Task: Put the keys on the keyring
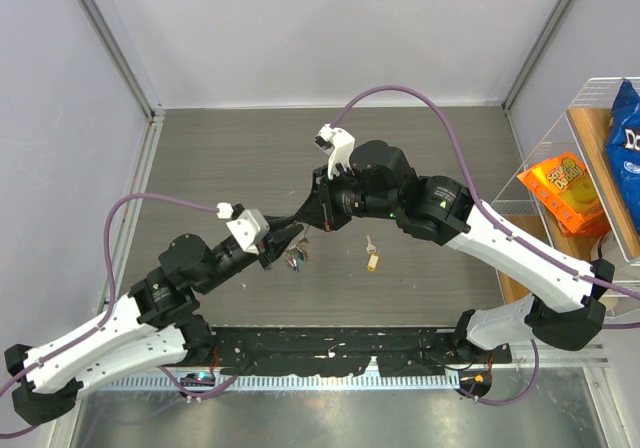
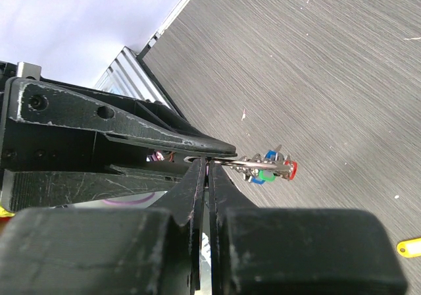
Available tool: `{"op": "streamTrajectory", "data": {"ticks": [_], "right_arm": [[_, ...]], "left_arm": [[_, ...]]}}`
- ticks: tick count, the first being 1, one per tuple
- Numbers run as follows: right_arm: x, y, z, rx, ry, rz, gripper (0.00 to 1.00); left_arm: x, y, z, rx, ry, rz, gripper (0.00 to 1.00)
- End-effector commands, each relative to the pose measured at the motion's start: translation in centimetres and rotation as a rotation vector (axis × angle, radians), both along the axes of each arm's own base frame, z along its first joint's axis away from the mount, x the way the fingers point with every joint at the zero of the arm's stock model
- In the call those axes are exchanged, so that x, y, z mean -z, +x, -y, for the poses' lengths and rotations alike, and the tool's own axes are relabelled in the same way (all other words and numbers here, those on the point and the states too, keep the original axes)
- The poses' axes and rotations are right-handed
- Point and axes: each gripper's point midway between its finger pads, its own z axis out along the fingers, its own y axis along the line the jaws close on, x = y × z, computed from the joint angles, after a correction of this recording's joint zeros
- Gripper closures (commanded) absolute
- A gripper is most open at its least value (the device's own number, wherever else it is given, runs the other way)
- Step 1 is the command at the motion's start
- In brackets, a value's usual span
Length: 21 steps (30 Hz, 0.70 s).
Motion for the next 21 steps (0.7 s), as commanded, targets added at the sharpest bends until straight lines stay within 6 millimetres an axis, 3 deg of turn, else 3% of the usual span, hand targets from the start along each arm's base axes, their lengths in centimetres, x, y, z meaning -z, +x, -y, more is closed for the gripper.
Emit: {"op": "streamTrajectory", "data": {"ticks": [1,21], "right_arm": [[-4.44,0.32,-0.61,0.012,0.124,0.062,0.94],[-4.48,0.32,-0.7,0.008,0.128,0.065,0.94]], "left_arm": [[-2.58,0.04,-0.2,-0.007,-0.066,0.036,0.71],[-2.95,-0.22,-0.78,-0.012,-0.083,0.046,0.69]]}}
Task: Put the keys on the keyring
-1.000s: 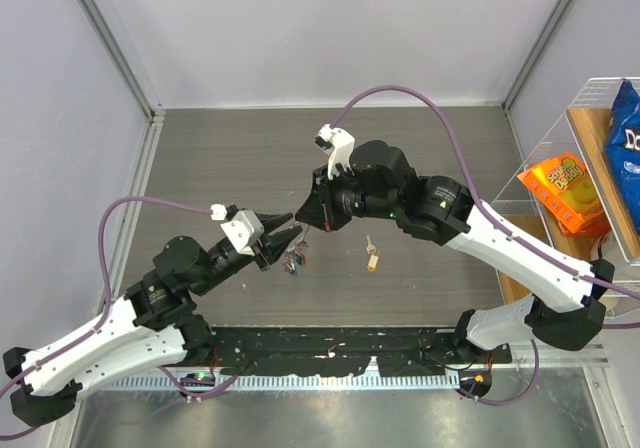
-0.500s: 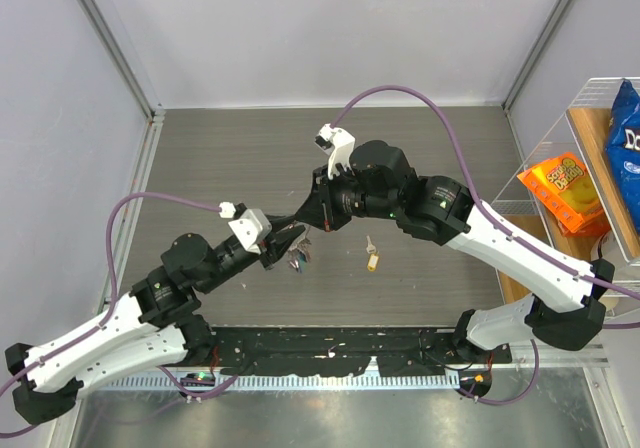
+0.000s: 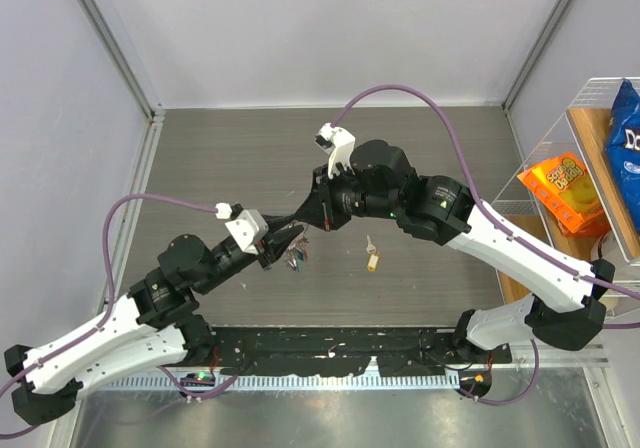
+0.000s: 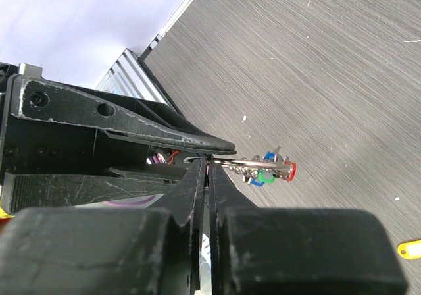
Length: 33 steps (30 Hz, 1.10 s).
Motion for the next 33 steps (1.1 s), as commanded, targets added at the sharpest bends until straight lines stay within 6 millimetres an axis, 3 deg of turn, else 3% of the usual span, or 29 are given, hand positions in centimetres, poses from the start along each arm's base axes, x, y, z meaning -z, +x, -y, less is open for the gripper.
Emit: {"op": "streamTrajectory", "data": {"ticks": [1,33], "right_arm": [[-4.23,0.32,-0.67,0.009,0.123,0.061,0.94],[-4.38,0.18,-0.64,0.004,0.131,0.062,0.94]], "left_arm": [[-2.7,-0.18,-0.62,-0.01,-0.076,0.042,0.69],[-2.35,-0.04,-0.35,-0.008,-0.062,0.03,0.69]]}}
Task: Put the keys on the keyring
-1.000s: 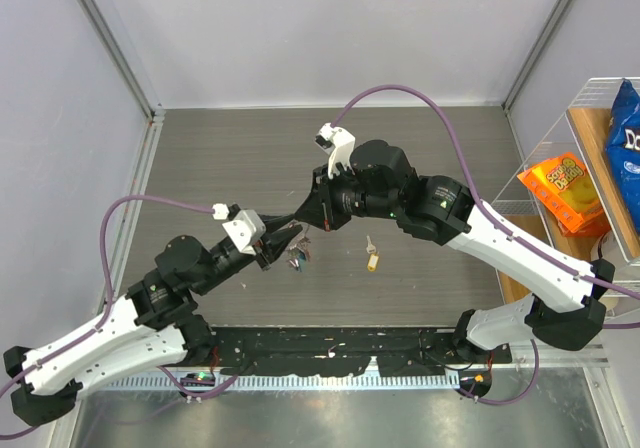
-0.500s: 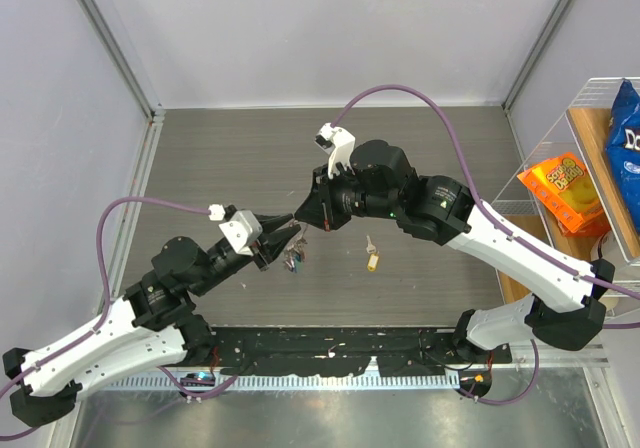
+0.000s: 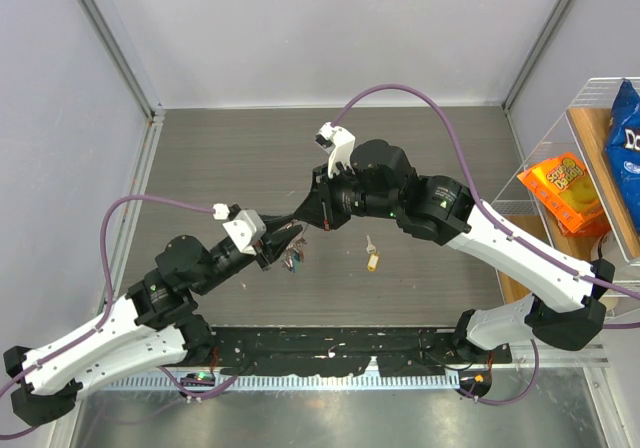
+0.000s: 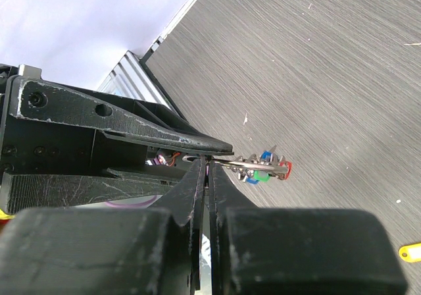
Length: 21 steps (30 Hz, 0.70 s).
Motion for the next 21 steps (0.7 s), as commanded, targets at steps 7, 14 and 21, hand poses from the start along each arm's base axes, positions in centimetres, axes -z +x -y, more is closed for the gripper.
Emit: {"op": "streamTrajectory", "data": {"ticks": [7,14,21], "right_arm": [[-4.1,0.1,-0.7,-0.002,0.122,0.058,0.94],[-3.8,0.1,-0.5,0.004,0.119,0.057,0.94],[-3.3,-0.1,-0.5,-0.003,0.116,0.049,0.94]], "left_arm": [[-2.6,0.0,-0.5,-0.015,-0.074,0.032,0.93],[-2.8,0.4,-1.1,-0.053,-0.119,0.037,1.0],[-3.6,-0.2,-0.9,-0.02,-0.141,0.036,1.0]]}}
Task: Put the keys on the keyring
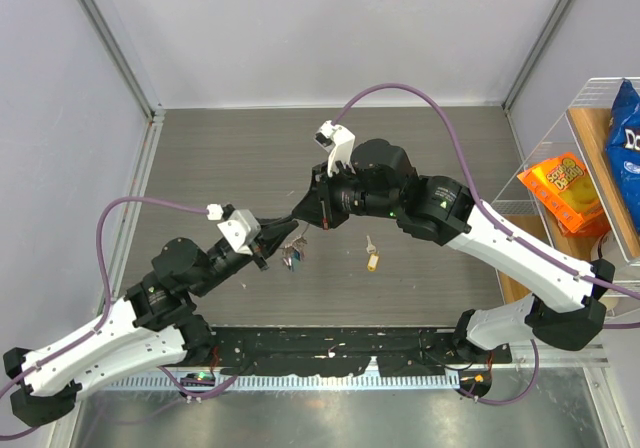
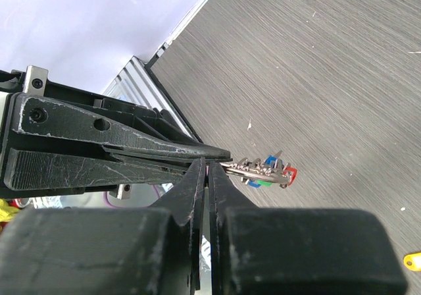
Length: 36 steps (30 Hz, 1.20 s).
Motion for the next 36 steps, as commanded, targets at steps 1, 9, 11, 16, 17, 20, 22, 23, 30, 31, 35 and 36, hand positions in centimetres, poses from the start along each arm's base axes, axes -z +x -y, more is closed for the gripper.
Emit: {"op": "streamTrajectory", "data": {"ticks": [1,9,11,16,17,20,22,23,30,31,35,36], "right_arm": [[-2.82,-0.13,-0.24,0.0,0.097,0.041,0.94],[-3.13,-0.27,-0.04,-0.002,0.105,0.047,0.94],[-3.13,-0.22,-0.02,0.001,0.104,0.048,0.94],[-3.22,-0.27,-0.16,-0.003,0.108,0.047,0.94],[-3.25,-0.26,-0.17,-0.004,0.109,0.049,0.94],[-3.36,-0.27,-0.15,-0.004,0.11,0.05,0.94],[-3.43,-0.32,-0.21,-0.005,0.113,0.05,0.94],[-3.43,-0.31,-0.2,-0.005,0.113,0.051,0.94],[-3.18,-0.36,-0.18,-0.005,0.107,0.048,0.94],[-3.21,-0.33,-0.18,-0.005,0.109,0.049,0.94],[-3.08,-0.26,-0.1,-0.003,0.103,0.054,0.94],[-2.92,-0.24,-0.12,-0.003,0.099,0.052,0.94]], "left_arm": [[-2.96,-0.38,-0.21,0.011,-0.093,0.034,1.0],[-2.94,-0.38,-0.09,0.015,-0.095,0.021,0.75],[-2.91,-0.43,-0.14,0.016,-0.091,0.023,0.73],[-2.79,-0.49,-0.09,0.019,-0.087,0.021,0.7],[-2.8,-0.42,-0.18,0.014,-0.087,0.022,0.7],[-2.76,-0.43,-0.25,0.012,-0.086,0.023,0.7],[-2.84,-0.46,-0.29,0.012,-0.087,0.024,0.71],[-2.91,-0.47,-0.31,0.012,-0.088,0.025,0.71],[-3.15,-0.35,-0.55,0.001,-0.11,0.044,1.0],[-3.31,-0.44,-0.63,0.002,-0.116,0.049,1.0],[-3.42,-0.37,-0.64,-0.002,-0.114,0.051,1.0],[-3.5,-0.33,-0.68,-0.004,-0.119,0.05,1.0]]}}
